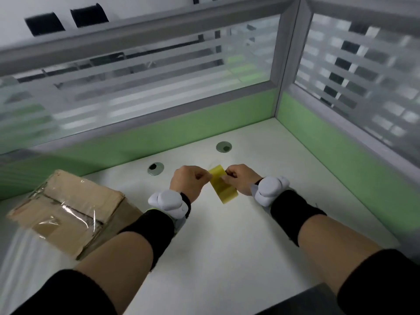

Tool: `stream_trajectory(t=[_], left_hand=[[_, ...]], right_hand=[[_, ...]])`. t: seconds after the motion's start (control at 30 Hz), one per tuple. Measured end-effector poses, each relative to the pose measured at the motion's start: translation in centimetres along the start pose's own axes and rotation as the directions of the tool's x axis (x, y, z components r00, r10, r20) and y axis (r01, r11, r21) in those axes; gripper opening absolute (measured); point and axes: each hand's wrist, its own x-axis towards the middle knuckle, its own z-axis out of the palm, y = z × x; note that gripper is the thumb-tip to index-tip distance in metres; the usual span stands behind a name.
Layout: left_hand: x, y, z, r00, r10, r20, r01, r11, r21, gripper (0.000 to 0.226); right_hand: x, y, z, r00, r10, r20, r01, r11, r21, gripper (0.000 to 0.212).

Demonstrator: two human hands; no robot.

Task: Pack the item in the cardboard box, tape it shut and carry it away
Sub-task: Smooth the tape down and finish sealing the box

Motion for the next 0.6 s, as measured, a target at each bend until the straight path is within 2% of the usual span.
stream_trajectory(t=[0.27, 0.4, 0.6], left_hand=[[0.9, 0.0, -2.8, 0.994, 0.112, -0.008, -0.105, 0.951, 0.291, 0.023], [1.2, 0.4, -3.6, 0.981, 0.19, 0.033, -0.185, 0.874, 0.449, 0.026], [1.1, 0.4, -4.0, 0.967, 0.247, 0.056, -0.234, 0.785, 0.573, 0.035]], right_hand=[[0.1, -2.5, -0.5, 0.998, -0.054, 0.018, 0.055, 0.996, -0.07, 0.019], [0.3, -3.3, -0.7, 0.999, -0.042, -0.001, 0.042, 0.995, -0.09, 0.031], [0.1, -4.3, -1.0, 0.998, -0.057, -0.036, 0.052, 0.99, -0.133, 0.043]])
